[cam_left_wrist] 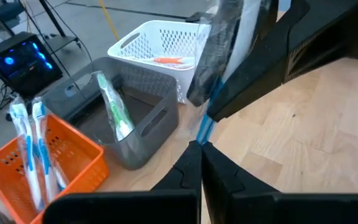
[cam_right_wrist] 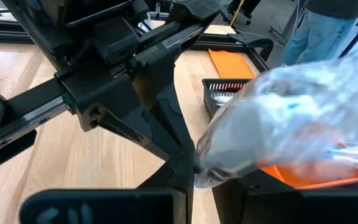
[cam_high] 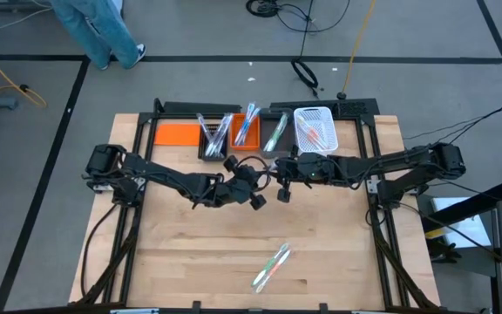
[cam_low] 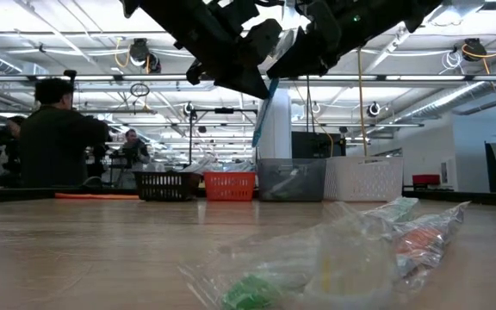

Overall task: Pick & Place Toothbrushes
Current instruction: Put the blue toothbrush into the orange basket

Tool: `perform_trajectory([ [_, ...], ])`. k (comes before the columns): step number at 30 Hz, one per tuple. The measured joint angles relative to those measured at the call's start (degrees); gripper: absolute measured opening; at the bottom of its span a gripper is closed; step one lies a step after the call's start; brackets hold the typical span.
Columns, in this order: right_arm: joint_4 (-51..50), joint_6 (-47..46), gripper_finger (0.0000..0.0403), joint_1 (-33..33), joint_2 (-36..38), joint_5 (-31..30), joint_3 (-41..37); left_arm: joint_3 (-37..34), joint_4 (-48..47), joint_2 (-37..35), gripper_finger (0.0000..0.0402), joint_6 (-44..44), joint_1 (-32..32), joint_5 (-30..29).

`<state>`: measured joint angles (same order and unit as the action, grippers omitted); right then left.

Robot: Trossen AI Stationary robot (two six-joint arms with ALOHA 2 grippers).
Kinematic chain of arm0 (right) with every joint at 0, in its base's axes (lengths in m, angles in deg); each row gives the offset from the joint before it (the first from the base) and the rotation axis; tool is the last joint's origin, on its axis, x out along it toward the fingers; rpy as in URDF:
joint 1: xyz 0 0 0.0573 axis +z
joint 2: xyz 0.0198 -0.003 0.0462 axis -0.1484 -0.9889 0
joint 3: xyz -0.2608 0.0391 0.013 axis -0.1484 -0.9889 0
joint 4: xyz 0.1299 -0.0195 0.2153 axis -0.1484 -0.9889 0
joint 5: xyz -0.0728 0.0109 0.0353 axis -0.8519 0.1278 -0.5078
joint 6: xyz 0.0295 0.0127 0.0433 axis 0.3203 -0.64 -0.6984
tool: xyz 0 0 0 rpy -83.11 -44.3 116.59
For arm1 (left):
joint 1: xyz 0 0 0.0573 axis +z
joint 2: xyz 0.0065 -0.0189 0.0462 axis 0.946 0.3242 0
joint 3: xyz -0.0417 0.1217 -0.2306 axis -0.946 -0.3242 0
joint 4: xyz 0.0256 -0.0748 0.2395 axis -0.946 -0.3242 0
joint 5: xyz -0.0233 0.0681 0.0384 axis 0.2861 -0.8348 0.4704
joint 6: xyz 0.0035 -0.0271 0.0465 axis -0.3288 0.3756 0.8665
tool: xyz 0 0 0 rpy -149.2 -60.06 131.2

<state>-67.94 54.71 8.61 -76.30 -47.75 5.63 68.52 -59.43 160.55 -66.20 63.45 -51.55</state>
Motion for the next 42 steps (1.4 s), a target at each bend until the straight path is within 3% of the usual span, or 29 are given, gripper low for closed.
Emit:
perform_trajectory([
  [5,0.4,0.0,0.0051,0.0,0.0,0.1,0.0,0.0,-1.0,-0.3,0.0001,-0.8,0.1,-0.6],
  [13,0.1,0.4,0.0127,0.1,1.3,1.7,0.0,0.0,-3.7,-0.3,0.0001,-2.7,0.5,-0.9],
  [20,-8.4,0.7,0.0170,0.1,5.4,1.7,0.0,0.0,-5.4,-1.3,0.0001,-3.0,1.0,-2.0],
  [32,-16.2,-1.9,0.0168,0.3,9.3,1.6,0.0,0.0,-15.2,-9.8,0.0000,-8.5,5.5,-2.5],
  [42,-16.1,-2.6,0.0165,6.0,9.3,1.6,0.0,-0.1,-16.0,-8.9,0.0000,-11.3,15.7,8.3],
])
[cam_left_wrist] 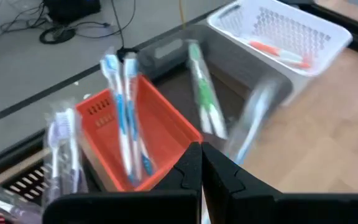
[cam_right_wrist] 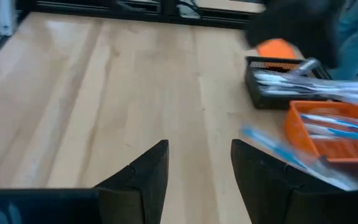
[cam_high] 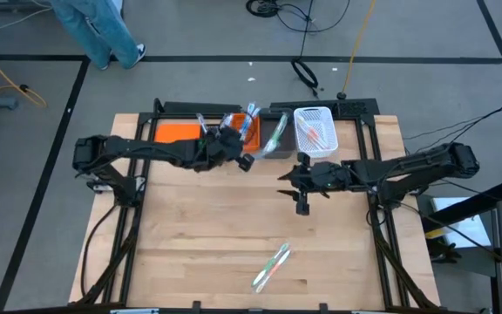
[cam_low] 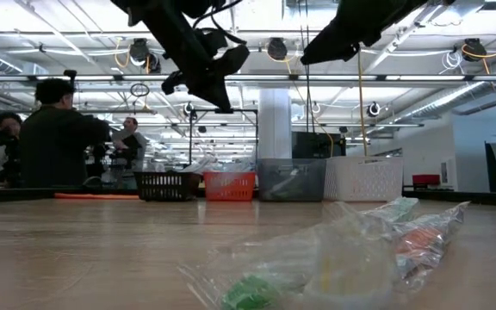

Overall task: Pick & Place Toothbrushes
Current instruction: Put the blue toothbrush into the orange basket

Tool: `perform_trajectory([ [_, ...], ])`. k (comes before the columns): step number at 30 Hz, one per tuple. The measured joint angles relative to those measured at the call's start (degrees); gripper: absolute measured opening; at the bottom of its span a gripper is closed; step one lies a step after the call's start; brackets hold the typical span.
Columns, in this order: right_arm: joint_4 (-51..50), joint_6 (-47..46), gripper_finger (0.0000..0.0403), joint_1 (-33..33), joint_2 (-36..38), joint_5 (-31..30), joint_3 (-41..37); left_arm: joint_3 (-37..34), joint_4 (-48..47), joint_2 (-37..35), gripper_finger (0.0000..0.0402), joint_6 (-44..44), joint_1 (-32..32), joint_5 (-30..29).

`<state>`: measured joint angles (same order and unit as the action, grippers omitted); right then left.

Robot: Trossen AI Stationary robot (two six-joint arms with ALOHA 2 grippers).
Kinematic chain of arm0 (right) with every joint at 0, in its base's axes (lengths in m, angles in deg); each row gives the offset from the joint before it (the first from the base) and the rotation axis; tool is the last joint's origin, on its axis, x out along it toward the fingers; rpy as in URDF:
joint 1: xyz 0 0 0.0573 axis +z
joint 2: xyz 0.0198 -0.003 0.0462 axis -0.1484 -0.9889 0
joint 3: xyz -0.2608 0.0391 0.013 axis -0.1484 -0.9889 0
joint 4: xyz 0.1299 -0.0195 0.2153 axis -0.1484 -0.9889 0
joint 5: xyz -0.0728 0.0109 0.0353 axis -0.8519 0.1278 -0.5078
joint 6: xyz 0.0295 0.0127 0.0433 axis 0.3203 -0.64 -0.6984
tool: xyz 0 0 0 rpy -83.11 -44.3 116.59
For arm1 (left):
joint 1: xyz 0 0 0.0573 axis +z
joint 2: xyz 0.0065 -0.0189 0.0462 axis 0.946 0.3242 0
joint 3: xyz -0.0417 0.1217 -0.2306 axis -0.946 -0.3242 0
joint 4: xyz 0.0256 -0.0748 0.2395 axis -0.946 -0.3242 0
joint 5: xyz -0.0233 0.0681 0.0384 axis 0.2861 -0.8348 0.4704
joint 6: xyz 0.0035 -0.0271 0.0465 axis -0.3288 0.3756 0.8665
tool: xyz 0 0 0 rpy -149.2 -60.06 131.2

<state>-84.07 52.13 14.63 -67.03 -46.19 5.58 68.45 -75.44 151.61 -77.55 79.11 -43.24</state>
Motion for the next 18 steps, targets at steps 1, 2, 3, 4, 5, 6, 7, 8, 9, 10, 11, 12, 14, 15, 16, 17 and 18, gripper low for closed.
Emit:
perform_trajectory([
  [1,0.0,0.0,0.0165,0.7,0.0,0.0,0.0,0.0,0.1,0.0,0.0000,-0.1,0.9,0.7],
  [2,0.0,0.0,0.0165,1.3,0.0,0.0,0.0,0.0,0.3,-0.1,0.0000,-0.2,1.8,1.0],
  [3,0.0,0.0,0.0165,1.9,0.0,0.0,0.0,0.0,0.4,-0.1,0.0000,-0.3,2.7,1.3],
  [4,0.0,0.0,0.0165,2.4,0.0,0.0,0.0,0.0,0.4,-0.1,0.0000,-0.3,3.4,2.0],
  [5,-0.1,-0.3,0.0165,3.0,0.0,0.0,0.0,0.0,0.4,-0.1,0.0000,-0.3,4.3,4.3],
  [6,0.1,-0.8,0.0165,3.5,0.0,0.0,-0.1,0.0,0.7,-0.1,0.0000,0.0,5.0,8.3],
  [7,0.2,-0.9,0.0165,4.1,0.0,0.0,-0.5,0.0,1.1,-0.1,0.0000,0.4,5.6,13.3],
  [8,0.2,-0.9,0.0165,4.6,0.0,0.0,-0.9,0.0,1.3,-0.1,0.0000,1.2,6.0,18.2],
  [9,0.1,-0.9,0.0165,4.9,0.0,-0.1,-1.3,0.0,1.7,-0.1,0.0000,3.3,6.1,22.6],
  [10,0.1,-0.9,0.0165,5.1,0.0,-0.2,-1.7,0.0,2.0,0.0,0.0000,5.3,5.7,25.4],
  [11,0.3,-0.9,0.0165,5.2,0.0,-0.2,-2.1,0.0,2.2,0.3,0.0000,7.5,5.0,27.1],
  [12,0.4,-1.2,0.0165,5.3,0.0,-0.2,-2.5,0.1,2.1,0.7,0.0001,10.1,4.3,28.3],
  [14,0.5,-2.0,0.0165,5.3,0.0,-0.3,-3.2,0.1,0.8,1.6,0.0001,16.2,2.8,28.9],
  [15,0.5,-2.4,0.0165,5.3,0.0,-0.3,-3.4,0.0,0.6,2.2,0.0001,18.6,2.0,28.9],
  [16,0.6,-2.6,0.0165,5.3,0.0,-0.3,-3.5,0.0,0.8,3.0,0.0001,20.2,1.4,28.8],
  [17,0.8,-2.6,0.0165,5.3,-0.1,-0.3,-3.6,0.0,0.7,3.8,0.0002,21.0,1.0,28.5],
  [18,1.1,-2.6,0.0165,5.3,0.0,-0.3,-3.6,0.0,0.6,4.7,0.0004,21.2,0.6,27.8],
])
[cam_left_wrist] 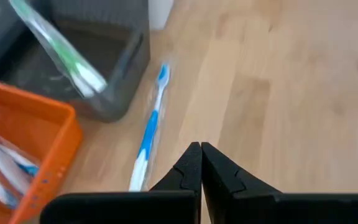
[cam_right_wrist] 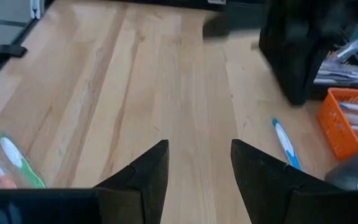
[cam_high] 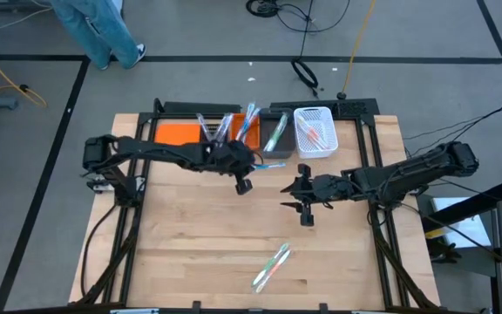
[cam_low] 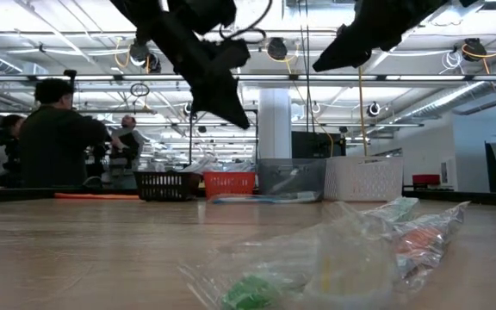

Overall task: Pick & Place Toothbrushes
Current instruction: Put the blue toothbrush into the orange basket

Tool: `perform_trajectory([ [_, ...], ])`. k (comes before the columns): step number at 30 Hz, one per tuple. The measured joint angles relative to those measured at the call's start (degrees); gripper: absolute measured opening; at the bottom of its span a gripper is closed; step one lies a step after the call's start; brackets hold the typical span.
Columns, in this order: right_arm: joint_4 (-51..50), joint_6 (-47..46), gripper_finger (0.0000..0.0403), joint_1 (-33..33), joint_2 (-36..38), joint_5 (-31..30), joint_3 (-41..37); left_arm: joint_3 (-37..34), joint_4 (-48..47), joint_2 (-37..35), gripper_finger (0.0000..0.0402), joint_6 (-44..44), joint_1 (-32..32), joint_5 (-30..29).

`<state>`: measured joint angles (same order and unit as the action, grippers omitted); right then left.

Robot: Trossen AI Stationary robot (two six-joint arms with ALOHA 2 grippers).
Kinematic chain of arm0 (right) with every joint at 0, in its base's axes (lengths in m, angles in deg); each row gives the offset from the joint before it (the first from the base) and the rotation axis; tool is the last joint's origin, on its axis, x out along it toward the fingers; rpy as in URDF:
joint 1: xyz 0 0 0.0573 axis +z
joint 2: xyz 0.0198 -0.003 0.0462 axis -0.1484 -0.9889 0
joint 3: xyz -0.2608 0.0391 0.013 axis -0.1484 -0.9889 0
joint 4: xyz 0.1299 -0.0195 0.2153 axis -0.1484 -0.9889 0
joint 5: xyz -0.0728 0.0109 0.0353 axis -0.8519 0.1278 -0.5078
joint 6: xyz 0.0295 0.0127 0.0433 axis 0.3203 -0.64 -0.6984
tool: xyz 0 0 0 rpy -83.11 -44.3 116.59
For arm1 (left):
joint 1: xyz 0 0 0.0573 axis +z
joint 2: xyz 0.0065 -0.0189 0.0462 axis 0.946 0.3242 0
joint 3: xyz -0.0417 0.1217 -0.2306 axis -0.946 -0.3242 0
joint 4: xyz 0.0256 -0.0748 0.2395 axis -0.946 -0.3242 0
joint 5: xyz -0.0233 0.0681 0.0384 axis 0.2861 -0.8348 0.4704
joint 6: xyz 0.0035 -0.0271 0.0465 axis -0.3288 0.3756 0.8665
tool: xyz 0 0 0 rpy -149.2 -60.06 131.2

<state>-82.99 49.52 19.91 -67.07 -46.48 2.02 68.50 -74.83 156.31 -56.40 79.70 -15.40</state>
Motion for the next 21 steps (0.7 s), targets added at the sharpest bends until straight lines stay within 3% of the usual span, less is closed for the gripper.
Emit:
perform_trajectory([
  [5,0.9,-0.4,0.0164,0.0,0.0,0.2,0.0,0.0,-0.5,5.0,0.0036,0.7,-0.2,-2.5],
  [11,1.7,-0.4,0.0165,0.0,0.0,0.3,0.0,0.0,-0.6,9.5,0.0113,2.4,0.3,-3.0],
  [16,2.2,-0.4,0.0164,0.1,0.0,0.4,0.0,0.0,0.1,11.1,0.0173,3.0,1.2,-4.2],
  [21,2.4,-0.2,0.0165,0.6,0.0,0.3,0.0,0.1,0.3,11.7,0.0204,6.3,1.5,-6.6],
])
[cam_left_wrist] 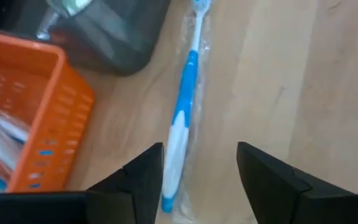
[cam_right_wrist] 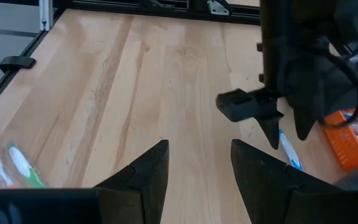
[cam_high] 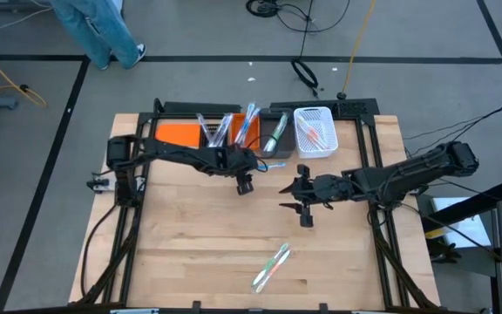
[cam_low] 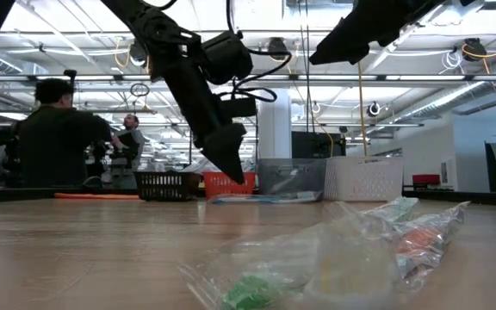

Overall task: Pick & Place Toothbrushes
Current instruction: Put the blue toothbrush into the orange basket

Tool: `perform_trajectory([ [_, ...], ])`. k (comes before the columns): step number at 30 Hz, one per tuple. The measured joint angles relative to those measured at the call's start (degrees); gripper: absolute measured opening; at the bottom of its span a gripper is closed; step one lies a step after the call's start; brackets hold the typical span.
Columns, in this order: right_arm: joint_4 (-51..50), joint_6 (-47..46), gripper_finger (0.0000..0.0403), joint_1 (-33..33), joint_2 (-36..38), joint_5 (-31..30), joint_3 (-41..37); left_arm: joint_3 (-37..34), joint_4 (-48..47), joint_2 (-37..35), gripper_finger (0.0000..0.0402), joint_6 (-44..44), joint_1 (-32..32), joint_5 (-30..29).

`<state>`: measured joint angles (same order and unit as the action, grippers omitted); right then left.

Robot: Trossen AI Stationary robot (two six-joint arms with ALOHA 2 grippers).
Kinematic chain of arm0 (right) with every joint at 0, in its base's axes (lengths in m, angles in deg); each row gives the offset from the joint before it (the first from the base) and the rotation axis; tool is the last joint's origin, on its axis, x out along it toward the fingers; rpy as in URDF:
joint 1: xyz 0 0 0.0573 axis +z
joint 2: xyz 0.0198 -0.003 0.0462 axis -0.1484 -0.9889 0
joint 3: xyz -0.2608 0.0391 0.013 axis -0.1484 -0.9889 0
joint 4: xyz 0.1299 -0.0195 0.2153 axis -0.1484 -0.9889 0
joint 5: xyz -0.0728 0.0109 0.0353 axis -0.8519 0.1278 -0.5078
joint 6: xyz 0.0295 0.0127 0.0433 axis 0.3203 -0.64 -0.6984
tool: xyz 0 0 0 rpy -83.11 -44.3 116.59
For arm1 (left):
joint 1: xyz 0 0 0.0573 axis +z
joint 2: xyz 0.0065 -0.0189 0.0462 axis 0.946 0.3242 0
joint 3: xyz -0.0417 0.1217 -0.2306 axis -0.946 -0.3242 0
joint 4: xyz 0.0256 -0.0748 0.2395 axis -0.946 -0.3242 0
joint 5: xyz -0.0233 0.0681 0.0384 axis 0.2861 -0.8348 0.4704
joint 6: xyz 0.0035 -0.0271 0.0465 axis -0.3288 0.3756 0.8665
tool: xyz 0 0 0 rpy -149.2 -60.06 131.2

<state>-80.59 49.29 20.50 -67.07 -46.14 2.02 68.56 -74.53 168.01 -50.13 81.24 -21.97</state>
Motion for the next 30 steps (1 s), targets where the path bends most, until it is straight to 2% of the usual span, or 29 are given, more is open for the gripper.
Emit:
perform_trajectory([
  [13,0.1,0.5,0.0165,1.7,0.0,0.0,0.0,-0.1,1.3,4.3,0.0209,-0.5,2.8,0.2],
  [20,0.0,0.5,0.0164,1.7,0.0,-0.1,0.0,0.0,1.5,5.2,0.0202,-1.8,3.6,5.0],
  [23,0.0,0.5,0.0165,1.7,0.0,-0.1,0.0,0.0,1.3,5.3,0.0165,-1.8,3.5,5.3],
  [28,0.0,0.5,0.0165,1.7,0.0,-0.1,0.0,0.0,1.3,5.3,0.0044,-1.9,3.3,6.0],
  [30,0.9,0.5,0.0164,1.7,0.0,-0.1,-0.7,0.0,1.3,5.3,0.0020,-2.3,3.2,6.0],
])
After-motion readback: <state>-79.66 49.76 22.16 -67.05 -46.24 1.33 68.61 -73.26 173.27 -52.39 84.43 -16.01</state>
